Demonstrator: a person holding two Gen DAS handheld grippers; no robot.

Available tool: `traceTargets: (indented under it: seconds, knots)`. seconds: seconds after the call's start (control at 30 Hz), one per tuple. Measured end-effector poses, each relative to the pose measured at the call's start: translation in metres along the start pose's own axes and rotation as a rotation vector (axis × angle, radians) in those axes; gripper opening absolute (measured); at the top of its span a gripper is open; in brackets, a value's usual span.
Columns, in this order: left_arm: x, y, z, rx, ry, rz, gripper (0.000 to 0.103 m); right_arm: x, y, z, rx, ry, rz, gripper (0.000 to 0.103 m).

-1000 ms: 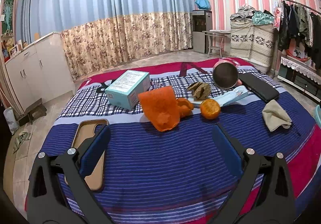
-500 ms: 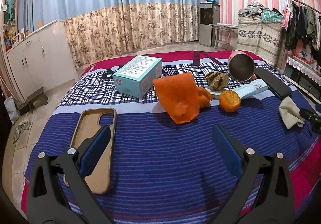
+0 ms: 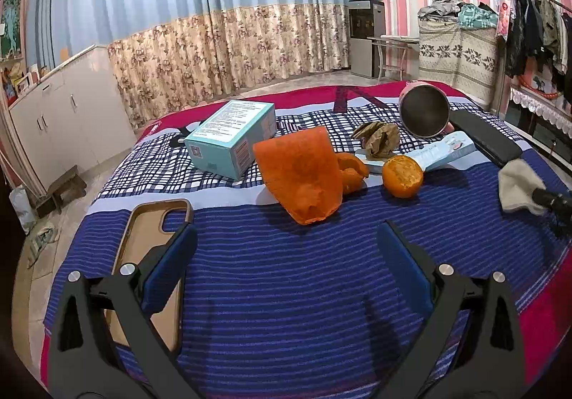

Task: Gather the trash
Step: 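Grasp the beige cloth on the bed with the right tool, then grasp the orange cloth with the left tool while the right tool holds the beige cloth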

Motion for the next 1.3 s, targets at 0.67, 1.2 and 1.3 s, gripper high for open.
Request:
traceTargets:
  seconds: [0.67,1.2,1.3]
  knots:
    - [-0.031,-0.022,0.002,-0.039,0.012,0.011,0.097,-0.017,0.043,-0.040,0.019,-0.062,-0.113,0.018]
    - [-0.056,-0.092,0.005,-0.039,0.071,0.112,0.089,-0.018,0.040,-0.046,0.047,-0.065,-0.113,0.018]
    - [-0.056,-0.102,0.009,0.012,0.091,0.151,0.064,-0.017,0.042,-0.045,0.049,-0.064,-0.120,0.018]
Point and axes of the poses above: each gripper's, at about its wrist camera, not at the fingertips, and y roughly against the way its jaws point, z to its left, x to its underside, the point moved 1 cm from there along -y, roughly the way its jaws point, and after that the axes turned 6 degrees about -y, right-handed, at the moved point
